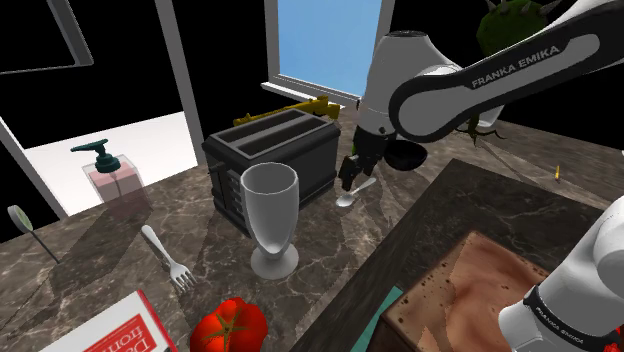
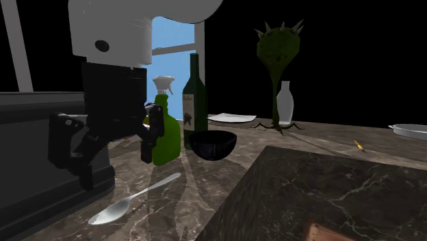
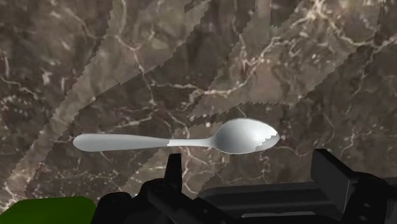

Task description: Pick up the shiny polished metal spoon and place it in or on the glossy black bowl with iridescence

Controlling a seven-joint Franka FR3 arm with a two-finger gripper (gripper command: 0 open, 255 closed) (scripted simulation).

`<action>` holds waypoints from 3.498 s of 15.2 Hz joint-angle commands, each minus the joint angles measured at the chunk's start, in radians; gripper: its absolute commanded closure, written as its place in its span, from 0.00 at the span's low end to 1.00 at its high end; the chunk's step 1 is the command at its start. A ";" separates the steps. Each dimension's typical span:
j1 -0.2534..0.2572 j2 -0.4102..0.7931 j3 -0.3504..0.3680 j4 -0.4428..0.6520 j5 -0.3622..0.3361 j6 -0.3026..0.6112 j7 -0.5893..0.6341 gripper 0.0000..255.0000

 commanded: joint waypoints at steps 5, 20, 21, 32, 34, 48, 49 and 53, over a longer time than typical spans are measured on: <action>-0.018 0.168 0.047 0.058 -0.120 0.115 0.114 0.00; -0.024 0.236 0.047 0.047 -0.168 0.187 0.149 1.00; -0.024 0.236 0.047 0.047 -0.168 0.187 0.149 1.00; -0.022 0.195 0.047 0.064 -0.136 0.134 0.123 1.00; -0.021 0.176 0.046 0.074 -0.123 0.107 0.112 1.00; -0.014 0.072 0.032 0.170 -0.061 -0.085 0.058 1.00; -0.014 0.066 0.031 0.179 -0.059 -0.099 0.055 1.00; -0.013 0.046 0.027 0.215 -0.050 -0.154 0.046 1.00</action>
